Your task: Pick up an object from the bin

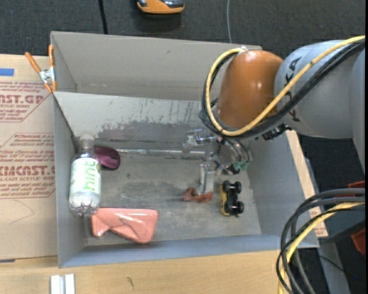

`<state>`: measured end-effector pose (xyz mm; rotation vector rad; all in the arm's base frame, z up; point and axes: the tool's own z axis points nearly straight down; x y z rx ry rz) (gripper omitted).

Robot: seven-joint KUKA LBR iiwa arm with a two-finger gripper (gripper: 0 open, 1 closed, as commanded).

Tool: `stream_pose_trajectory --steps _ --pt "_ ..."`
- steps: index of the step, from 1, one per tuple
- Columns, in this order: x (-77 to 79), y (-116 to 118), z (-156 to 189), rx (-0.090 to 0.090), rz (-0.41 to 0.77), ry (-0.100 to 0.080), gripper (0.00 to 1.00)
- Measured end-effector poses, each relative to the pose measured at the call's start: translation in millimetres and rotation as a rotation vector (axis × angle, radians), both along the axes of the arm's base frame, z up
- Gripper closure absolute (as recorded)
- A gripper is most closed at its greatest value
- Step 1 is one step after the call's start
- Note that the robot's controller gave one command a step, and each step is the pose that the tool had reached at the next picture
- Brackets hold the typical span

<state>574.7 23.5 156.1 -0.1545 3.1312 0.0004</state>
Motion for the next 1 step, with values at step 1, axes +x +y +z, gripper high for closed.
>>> stream_pose_trajectory --steps 1 --pt "-21.0 -15.8 -59.0 -0.001 0.129 0.005 0.0"
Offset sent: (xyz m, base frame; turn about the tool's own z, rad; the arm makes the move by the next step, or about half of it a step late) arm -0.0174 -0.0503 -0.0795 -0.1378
